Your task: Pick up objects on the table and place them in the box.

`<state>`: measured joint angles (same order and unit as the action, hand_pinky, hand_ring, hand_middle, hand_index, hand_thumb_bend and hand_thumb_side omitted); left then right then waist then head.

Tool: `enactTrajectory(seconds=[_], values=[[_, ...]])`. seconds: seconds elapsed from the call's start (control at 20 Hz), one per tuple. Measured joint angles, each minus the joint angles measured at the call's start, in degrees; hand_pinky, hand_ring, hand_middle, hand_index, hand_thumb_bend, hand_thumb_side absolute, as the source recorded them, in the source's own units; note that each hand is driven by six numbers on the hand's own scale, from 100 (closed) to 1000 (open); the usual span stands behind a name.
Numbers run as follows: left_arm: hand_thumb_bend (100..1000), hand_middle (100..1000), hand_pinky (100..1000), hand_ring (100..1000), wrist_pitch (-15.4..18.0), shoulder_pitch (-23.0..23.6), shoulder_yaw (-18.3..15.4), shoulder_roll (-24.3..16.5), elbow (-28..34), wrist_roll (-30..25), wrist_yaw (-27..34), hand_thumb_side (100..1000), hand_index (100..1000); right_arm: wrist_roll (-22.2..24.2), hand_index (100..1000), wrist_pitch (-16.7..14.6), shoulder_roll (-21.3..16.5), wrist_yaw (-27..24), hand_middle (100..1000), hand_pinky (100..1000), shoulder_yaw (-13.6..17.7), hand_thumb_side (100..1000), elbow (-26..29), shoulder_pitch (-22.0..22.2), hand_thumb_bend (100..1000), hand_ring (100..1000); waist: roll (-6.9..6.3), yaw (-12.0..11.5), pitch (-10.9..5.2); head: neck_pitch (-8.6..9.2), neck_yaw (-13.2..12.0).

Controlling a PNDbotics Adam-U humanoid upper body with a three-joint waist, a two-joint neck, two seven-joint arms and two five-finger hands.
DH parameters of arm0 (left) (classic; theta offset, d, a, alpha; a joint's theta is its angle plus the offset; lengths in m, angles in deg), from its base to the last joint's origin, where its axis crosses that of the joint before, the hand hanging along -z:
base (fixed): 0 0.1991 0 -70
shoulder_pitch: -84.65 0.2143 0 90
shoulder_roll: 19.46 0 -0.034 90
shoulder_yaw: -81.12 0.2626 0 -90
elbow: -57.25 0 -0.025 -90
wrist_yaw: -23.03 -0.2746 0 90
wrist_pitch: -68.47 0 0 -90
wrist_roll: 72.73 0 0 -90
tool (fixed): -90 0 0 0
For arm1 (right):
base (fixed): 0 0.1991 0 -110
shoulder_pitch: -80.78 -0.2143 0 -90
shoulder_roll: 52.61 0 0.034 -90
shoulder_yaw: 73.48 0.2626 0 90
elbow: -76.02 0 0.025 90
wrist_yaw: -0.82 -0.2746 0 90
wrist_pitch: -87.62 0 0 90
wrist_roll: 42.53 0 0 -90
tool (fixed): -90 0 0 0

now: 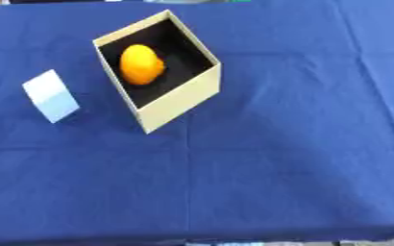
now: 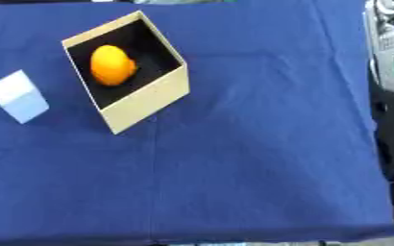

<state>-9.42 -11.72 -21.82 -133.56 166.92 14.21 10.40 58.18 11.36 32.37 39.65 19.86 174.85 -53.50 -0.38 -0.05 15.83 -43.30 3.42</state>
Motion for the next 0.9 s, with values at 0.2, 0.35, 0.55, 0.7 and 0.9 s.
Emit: enactTrajectory(seconds=[0.2, 0.35, 0.55, 0.7, 0.9], values=[[688, 759, 802, 764, -3.7, -2.9, 3.6, -5.9, -2.8, -2.0, -3.7, 904, 901, -3.7, 954, -0.1, 0.0, -1.7, 832, 903, -0.1, 695, -0.8, 0.0, 100, 1000, 0.49, 0.0, 0.02, 0.03, 0.0], [752, 779, 822, 787, -6.4, -5.2, 6.3, -9.5, -4.2, -4.1, -6.4, 960, 912, -5.9, 954, -0.4, 0.0, -2.3, 832, 902, -0.6, 695, -1.7, 0.0, 100, 1000, 0.67, 0.0, 0.03, 0.04, -0.1], [806, 793, 836, 803, -8.9, -8.5, 10.3, -11.6, -6.5, -7.3, -10.1, 999, 919, -7.1, 953, -0.8, 0.1, -2.6, 832, 902, -1.0, 692, -2.3, -0.1, 100, 1000, 0.67, 0.1, 0.03, 0.04, -0.5], [857, 812, 854, 825, -9.7, -10.3, 12.3, -11.6, -8.4, -9.8, -12.3, 1000, 932, -7.4, 953, -1.0, 0.5, -2.6, 832, 902, -1.3, 692, -2.4, -0.1, 100, 1000, 0.58, 0.2, 0.03, 0.08, -0.8], [914, 818, 862, 837, -10.0, -12.1, 14.4, -11.6, -10.7, -13.4, -14.2, 1000, 941, -7.5, 956, -1.1, 0.6, -2.6, 833, 902, -1.3, 695, -2.4, -0.1, 100, 1000, 0.22, 0.4, 0.03, 0.54, -1.1]])
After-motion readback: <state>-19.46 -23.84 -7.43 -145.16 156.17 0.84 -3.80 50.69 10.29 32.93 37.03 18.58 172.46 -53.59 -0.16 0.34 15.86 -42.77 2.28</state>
